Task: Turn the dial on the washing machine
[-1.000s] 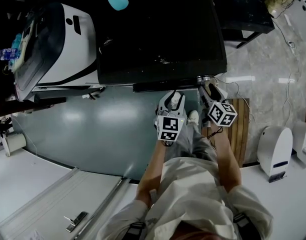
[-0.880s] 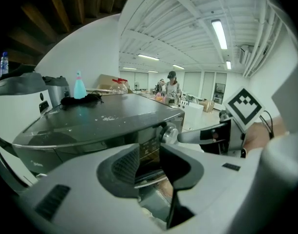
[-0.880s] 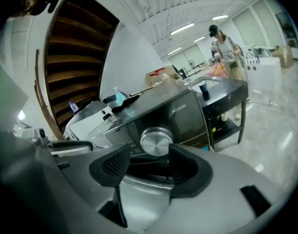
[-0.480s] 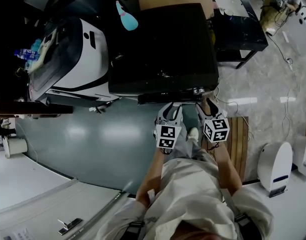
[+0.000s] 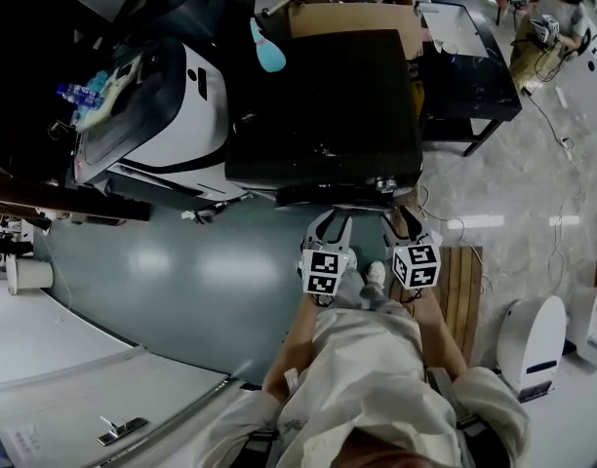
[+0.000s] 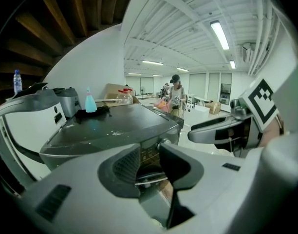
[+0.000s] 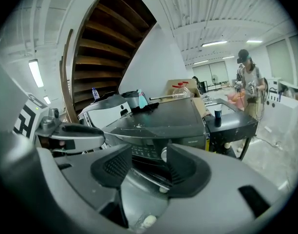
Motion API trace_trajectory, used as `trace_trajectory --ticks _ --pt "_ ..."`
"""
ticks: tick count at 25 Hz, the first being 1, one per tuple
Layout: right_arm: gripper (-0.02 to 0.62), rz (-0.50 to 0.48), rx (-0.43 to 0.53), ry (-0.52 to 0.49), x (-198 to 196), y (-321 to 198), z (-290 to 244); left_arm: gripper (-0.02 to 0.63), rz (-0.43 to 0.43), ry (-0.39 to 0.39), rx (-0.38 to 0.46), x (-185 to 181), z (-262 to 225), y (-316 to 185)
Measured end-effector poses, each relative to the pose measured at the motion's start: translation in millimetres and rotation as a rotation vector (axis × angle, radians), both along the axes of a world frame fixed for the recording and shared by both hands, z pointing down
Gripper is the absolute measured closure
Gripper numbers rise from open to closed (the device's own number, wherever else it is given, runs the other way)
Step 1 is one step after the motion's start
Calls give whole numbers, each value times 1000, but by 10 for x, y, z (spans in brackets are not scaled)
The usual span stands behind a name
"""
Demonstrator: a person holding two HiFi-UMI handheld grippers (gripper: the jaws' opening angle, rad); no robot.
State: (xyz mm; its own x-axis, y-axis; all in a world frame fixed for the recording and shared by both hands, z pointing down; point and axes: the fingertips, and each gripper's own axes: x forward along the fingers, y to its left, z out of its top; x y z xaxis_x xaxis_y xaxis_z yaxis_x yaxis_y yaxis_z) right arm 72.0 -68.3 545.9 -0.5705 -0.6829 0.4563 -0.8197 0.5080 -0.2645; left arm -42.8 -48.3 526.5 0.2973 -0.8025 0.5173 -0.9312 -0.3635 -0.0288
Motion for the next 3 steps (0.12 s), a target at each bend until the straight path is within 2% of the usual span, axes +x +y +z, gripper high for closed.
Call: trace_trajectory --ticks 3 --pt "376 1 0 -5 -58 29 -47 479 -6 -4 -2 -75 -31 40"
